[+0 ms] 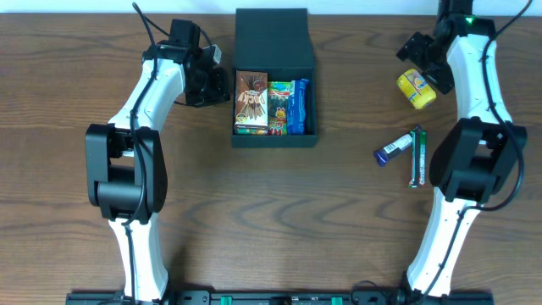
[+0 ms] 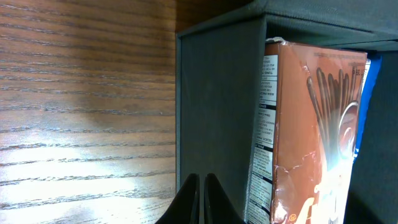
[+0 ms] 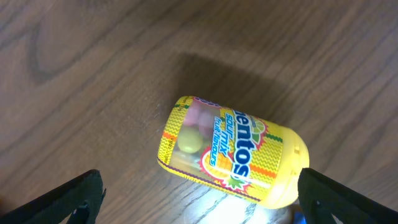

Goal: Pack container
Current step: 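Withdraw the right gripper and reach toward the yellow can, then rotate the right gripper and grasp the yellow Mentos bottle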

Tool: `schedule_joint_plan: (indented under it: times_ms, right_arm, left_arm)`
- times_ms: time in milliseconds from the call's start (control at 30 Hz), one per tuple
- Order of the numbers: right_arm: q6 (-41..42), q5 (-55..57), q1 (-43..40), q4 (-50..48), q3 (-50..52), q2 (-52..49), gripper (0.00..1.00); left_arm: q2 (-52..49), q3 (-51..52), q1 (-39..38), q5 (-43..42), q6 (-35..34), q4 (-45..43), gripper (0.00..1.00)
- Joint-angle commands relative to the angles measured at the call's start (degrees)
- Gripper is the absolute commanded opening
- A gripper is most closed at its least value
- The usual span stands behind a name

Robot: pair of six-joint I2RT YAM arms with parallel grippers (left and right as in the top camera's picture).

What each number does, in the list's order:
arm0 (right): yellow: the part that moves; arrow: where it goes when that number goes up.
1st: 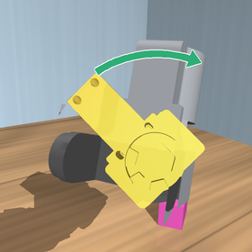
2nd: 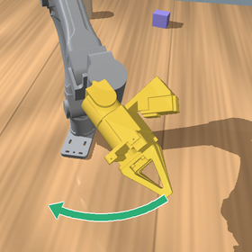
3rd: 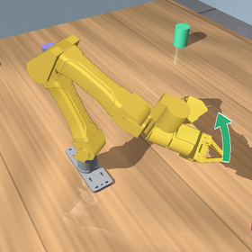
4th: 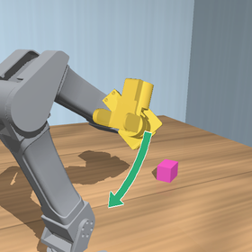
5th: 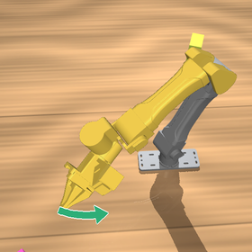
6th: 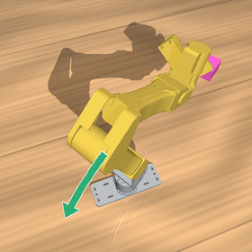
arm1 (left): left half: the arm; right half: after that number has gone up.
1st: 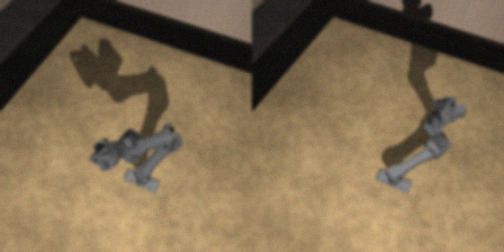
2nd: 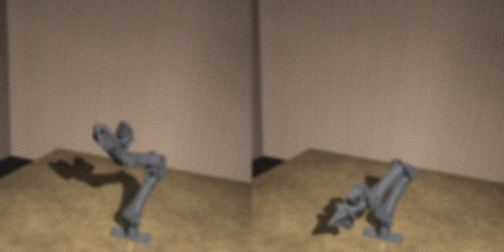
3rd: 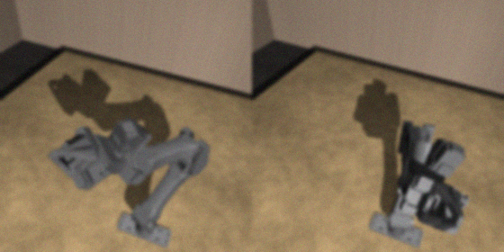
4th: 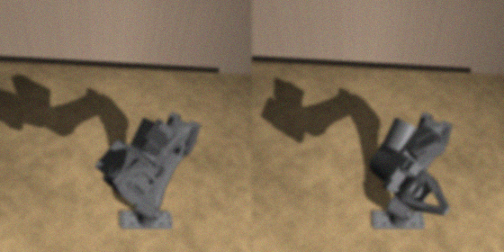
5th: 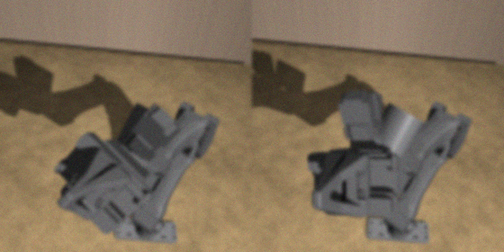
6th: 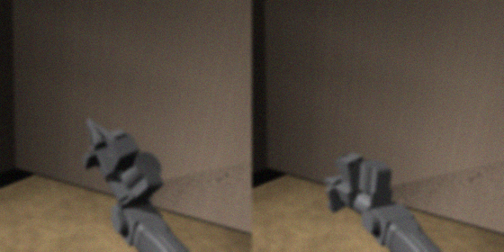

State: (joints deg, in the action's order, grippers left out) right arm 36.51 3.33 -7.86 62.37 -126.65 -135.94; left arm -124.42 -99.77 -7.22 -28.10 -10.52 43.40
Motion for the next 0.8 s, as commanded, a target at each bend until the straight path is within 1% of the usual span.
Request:
schedule_joint_plan:
  times_ms: [0,300,767]
  right_arm:
    - [4.20,1.14,0.07,0.31,0.04,-0.59,0.99]
    - [4.98,-1.66,-0.11,2.38,0.04,-3.76,0.99]
    - [4.04,-2.32,-2.25,3.63,0.04,-3.89,0.99]
  left_arm:
    - [-0.83,0.28,0.22,-0.02,-0.26,0.02,0.06]
    - [-0.83,0.28,0.22,-0.02,-0.26,0.09,0.06]
    - [-0.83,0.28,0.22,0.00,-0.22,0.04,0.06]
